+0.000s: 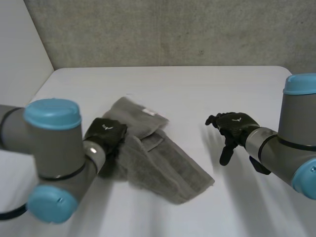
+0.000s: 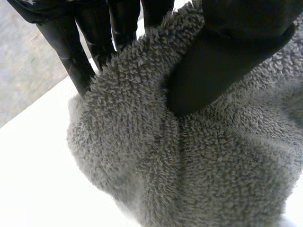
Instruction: Fold the towel.
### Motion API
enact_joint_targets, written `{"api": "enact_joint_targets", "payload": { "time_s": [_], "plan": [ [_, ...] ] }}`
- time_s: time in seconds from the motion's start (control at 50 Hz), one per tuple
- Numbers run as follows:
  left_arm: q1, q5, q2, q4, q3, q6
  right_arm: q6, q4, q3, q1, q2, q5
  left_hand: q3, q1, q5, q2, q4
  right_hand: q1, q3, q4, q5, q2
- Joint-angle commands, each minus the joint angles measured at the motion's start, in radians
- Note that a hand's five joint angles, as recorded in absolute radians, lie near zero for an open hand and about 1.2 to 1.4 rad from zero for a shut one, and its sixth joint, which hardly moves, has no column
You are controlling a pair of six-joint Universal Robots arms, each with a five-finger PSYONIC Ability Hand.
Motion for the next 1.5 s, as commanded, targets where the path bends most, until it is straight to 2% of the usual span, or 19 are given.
{"api": "enact_joint_targets", "payload": {
  "time_s": [0.02,0.1,0.16,0.3,0.44,0.54,0.64,0.78,0.98,1.04,1.08,1.1,1.12,1.14,1.18,1.32,1.42,1.46,1.5],
  "plan": [
    [-0.063,0.004,0.208,0.000,-0.224,-0.231,0.053,-0.005,0.014,0.055,0.005,-0.025,0.150,0.227,0.190,0.153,0.144,-0.032,-0.042,-0.056,-0.059,-0.050],
    [-0.132,0.029,0.242,-0.006,-0.265,-0.242,0.049,0.007,0.015,0.081,0.003,-0.029,-0.697,-0.619,-0.656,-0.693,-0.702,-0.032,-0.042,-0.056,-0.059,-0.050],
    [-0.146,0.033,0.253,-0.018,-0.255,-0.239,0.023,0.027,0.023,0.087,-0.008,-0.032,-0.886,-0.808,-0.846,-0.882,-0.891,-0.032,-0.042,-0.056,-0.059,-0.050],
    [-0.120,0.038,0.285,-0.020,-0.187,-0.237,-0.048,0.128,0.051,0.076,-0.040,-0.087,-0.902,-0.824,-0.861,-0.898,-0.907,-0.032,-0.042,-0.056,-0.059,-0.050],
    [-0.046,0.104,0.274,-0.018,-0.116,-0.152,0.002,0.170,0.101,0.078,-0.057,-0.150,-0.890,-0.812,-0.849,-0.886,-0.895,-0.032,-0.042,-0.056,-0.059,-0.050],
    [-0.019,0.265,0.173,-0.026,-0.063,0.095,0.094,0.156,0.147,0.079,-0.078,-0.161,-0.869,-0.792,-0.829,-0.865,-0.875,-0.032,-0.042,-0.056,-0.059,-0.050],
    [0.000,0.293,0.086,-0.064,-0.037,0.255,0.165,0.124,0.186,0.089,-0.094,-0.175,-0.872,-0.795,-0.832,-0.868,-0.877,-0.032,-0.042,-0.056,-0.059,-0.050],
    [0.018,0.294,0.018,-0.144,-0.020,0.338,0.257,0.058,0.219,0.107,-0.087,-0.181,-0.869,-0.792,-0.829,-0.865,-0.875,-0.032,-0.042,-0.056,-0.059,-0.050],
    [0.032,0.297,0.003,-0.166,-0.020,0.344,0.306,-0.007,0.209,0.205,-0.009,-0.186,-0.728,-0.651,-0.688,-0.724,-0.734,0.011,0.001,-0.013,-0.017,-0.007],
    [0.032,0.297,0.000,-0.178,-0.027,0.345,0.308,-0.025,0.196,0.230,0.002,-0.178,-0.702,-0.624,-0.661,-0.698,-0.707,0.184,0.174,0.160,0.156,0.166],
    [0.032,0.297,-0.013,-0.195,-0.023,0.345,0.306,-0.054,0.184,0.236,0.005,-0.169,-0.544,-0.467,-0.504,-0.541,-0.550,0.584,0.573,0.559,0.556,0.565],
    [0.032,0.297,-0.013,-0.195,-0.023,0.345,0.306,-0.054,0.184,0.236,0.005,-0.169,-0.543,-0.466,-0.503,-0.540,-0.549,0.586,0.576,0.562,0.559,0.568],
    [0.032,0.297,-0.014,-0.201,-0.017,0.344,0.306,-0.068,0.180,0.236,0.005,-0.164,-0.354,-0.277,-0.314,-0.351,-0.360,0.860,0.849,0.835,0.832,0.841],
    [0.032,0.297,-0.014,-0.201,-0.017,0.344,0.306,-0.068,0.180,0.236,0.005,-0.164,-0.353,-0.275,-0.312,-0.349,-0.358,0.862,0.852,0.838,0.835,0.844],
    [0.032,0.294,-0.014,-0.201,0.005,0.345,0.291,-0.100,0.170,0.237,0.005,-0.158,0.080,0.157,0.120,0.084,0.075,1.189,1.179,1.164,1.161,1.171],
    [0.033,0.259,-0.008,-0.139,0.187,0.326,0.208,-0.186,0.022,0.222,-0.006,-0.140,0.190,0.268,0.231,0.194,0.185,1.190,1.180,1.166,1.162,1.172],
    [0.029,0.113,0.012,0.014,0.381,0.207,0.059,-0.324,-0.141,0.185,-0.032,0.014,0.190,0.268,0.231,0.194,0.185,1.190,1.180,1.166,1.162,1.172],
    [0.026,-0.026,0.058,0.122,0.439,0.038,0.006,-0.504,-0.173,0.173,-0.095,0.116,0.190,0.268,0.231,0.194,0.185,1.190,1.180,1.166,1.162,1.172],
    [0.027,-0.081,0.084,0.158,0.437,-0.049,-0.005,-0.575,-0.167,0.176,-0.129,0.129,0.190,0.268,0.231,0.194,0.185,1.190,1.180,1.166,1.162,1.172]
  ]
}}
